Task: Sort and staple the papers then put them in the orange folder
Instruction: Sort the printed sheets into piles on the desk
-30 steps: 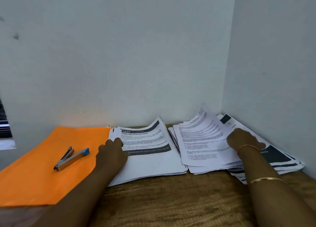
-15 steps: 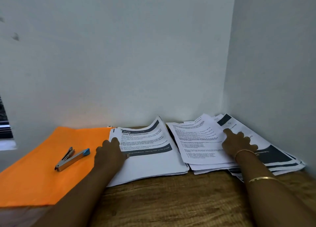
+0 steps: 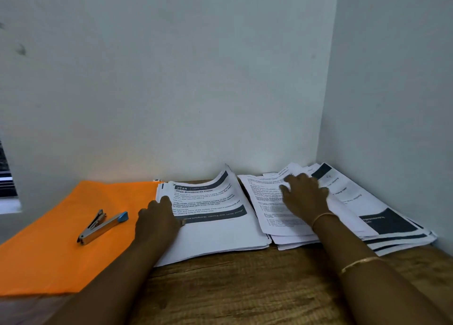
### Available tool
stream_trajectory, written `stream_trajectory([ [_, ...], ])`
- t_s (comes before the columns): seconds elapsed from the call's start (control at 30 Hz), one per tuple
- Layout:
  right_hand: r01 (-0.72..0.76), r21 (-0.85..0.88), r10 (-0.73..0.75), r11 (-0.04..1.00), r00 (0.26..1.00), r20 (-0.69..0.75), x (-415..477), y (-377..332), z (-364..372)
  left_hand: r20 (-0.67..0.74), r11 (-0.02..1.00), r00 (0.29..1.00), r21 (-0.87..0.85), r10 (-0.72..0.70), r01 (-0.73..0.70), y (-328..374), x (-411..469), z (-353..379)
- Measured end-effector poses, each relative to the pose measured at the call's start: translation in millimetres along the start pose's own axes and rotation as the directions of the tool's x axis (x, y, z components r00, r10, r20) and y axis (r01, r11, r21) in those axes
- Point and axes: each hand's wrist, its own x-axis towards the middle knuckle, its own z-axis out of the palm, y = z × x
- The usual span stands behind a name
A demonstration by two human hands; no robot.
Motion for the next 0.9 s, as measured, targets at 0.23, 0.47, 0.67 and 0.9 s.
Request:
stream_trajectory([
  [0.23,0.193,0.149,-0.218,0.970,0.961,0.172,-21.2,-37.2,8.6,-0.045,0.998,0.998,0.043,0.047,-0.045,0.9,1.2,3.8],
  [0.47,0.223,0.144,-0.250,0.964,0.944,0.214,-27.3,-44.1,12.0,-0.039,0.999,0.998,0.033,0.042,-0.040,-2.7,6.0,10.7],
  [0.67,0.207,0.129,-0.232,0.970,0.945,0.232,-26.7,-43.2,11.6,-0.050,0.998,0.997,0.031,0.065,-0.063,-4.4,7.6,12.1],
  [0.9,0.213,0.111,-0.234,0.971,0.943,0.238,-28.2,-47.0,13.9,-0.048,0.995,0.995,0.036,0.092,-0.091,-3.2,8.8,13.7],
])
